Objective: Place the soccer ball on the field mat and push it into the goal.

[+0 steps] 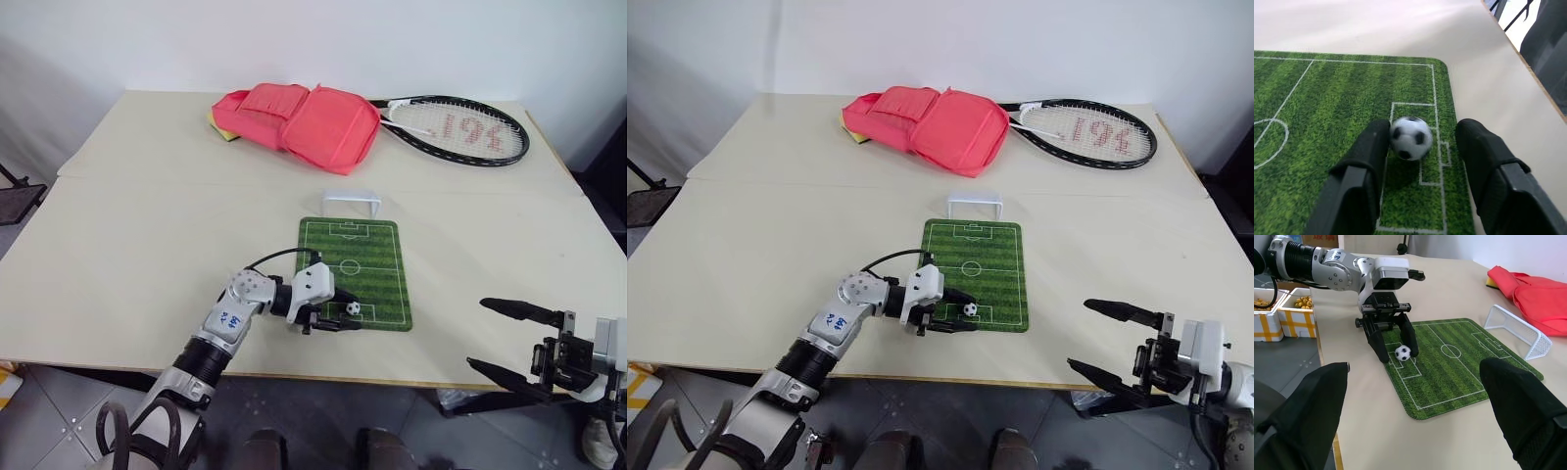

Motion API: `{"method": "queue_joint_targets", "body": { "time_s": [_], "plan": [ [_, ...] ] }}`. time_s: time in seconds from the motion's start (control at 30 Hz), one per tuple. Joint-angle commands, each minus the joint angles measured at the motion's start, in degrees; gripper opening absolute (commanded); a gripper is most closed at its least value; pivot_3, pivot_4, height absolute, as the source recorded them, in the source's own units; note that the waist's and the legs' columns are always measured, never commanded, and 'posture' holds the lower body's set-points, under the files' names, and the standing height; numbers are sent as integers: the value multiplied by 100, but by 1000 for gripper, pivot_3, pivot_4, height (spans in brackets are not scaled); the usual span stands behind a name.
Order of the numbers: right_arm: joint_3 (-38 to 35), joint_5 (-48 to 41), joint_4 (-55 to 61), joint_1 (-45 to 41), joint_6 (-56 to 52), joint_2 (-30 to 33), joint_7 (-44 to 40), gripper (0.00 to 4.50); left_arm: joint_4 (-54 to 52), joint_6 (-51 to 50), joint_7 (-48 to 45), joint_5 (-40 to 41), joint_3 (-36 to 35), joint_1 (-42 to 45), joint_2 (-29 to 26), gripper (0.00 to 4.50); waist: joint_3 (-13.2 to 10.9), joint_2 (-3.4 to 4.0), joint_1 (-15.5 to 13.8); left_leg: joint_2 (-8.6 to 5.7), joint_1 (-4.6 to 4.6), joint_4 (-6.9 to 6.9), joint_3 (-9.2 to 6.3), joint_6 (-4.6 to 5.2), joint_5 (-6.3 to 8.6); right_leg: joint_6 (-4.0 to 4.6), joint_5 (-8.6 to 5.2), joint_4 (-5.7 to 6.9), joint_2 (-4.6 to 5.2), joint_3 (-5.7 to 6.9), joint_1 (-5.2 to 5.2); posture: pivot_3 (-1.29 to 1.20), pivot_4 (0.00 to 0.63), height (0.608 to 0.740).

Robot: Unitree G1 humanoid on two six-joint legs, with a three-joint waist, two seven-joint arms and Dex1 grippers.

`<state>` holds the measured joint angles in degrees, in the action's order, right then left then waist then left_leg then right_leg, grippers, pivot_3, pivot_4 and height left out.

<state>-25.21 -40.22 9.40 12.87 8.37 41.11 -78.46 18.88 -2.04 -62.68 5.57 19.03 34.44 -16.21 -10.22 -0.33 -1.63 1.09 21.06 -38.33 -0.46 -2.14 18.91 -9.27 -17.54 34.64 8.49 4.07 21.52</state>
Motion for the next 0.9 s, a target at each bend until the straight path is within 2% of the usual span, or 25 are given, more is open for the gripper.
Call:
{"method": "queue_joint_targets", "body": {
  "time_s": [0.03, 0.23, 0.3, 0.53, 0.73, 0.83, 0.9],
  "plan": [
    [-31, -48, 40, -44, -28, -22, 1, 4500, -124, 167, 3, 86, -119, 10, 7, 2454, 0, 0, 1, 0, 0, 0, 0, 0, 0, 0, 0, 0, 0, 0, 0, 0, 150, 740],
    [42, -48, -28, -72, -47, -78, -59, 4500, -232, 274, 0, 206, -280, -22, -28, 2454, 0, 0, 0, 0, 0, 0, 0, 0, 0, 0, 0, 0, 0, 0, 0, 0, 150, 740],
    [68, -44, -46, -73, -53, -109, -92, 4500, -507, 231, -237, 403, -387, -114, -187, 2454, 0, 0, 6, 0, 0, 0, 0, 0, 0, 0, 0, 1, 0, 0, 0, 0, 150, 740],
    [113, -34, -228, -96, -40, -113, -258, 4500, -1832, -319, -711, 1189, -1026, -677, -1150, 2454, 0, 4, 28, 2, -3, -1, 0, 0, 0, 0, 0, 6, 0, -2, 0, 0, 150, 740],
    [90, -43, -486, -250, 37, -88, -416, 4500, -2558, -420, -1097, 2110, -2026, -1600, -1963, 2454, -1, 6, 32, 3, -4, -4, -2, 1, 0, 1, 0, 8, 0, -6, -1, 0, 150, 740],
    [59, -39, -616, -342, 127, -109, -500, 4500, -2540, -226, -1353, 2201, -2244, -2186, -2232, 1904, -1, 10, 32, 3, -5, -4, -2, 1, 1, 1, 0, 8, 1, -7, -1, 0, 150, 740],
    [52, -23, -730, -390, 199, -100, -578, 4500, -2555, -197, -1392, 2299, -2311, -2595, -2235, 1247, -2, 10, 24, 3, -6, 0, -1, 2, 1, 1, 0, 7, 0, -8, -1, 0, 150, 740]
  ]
}}
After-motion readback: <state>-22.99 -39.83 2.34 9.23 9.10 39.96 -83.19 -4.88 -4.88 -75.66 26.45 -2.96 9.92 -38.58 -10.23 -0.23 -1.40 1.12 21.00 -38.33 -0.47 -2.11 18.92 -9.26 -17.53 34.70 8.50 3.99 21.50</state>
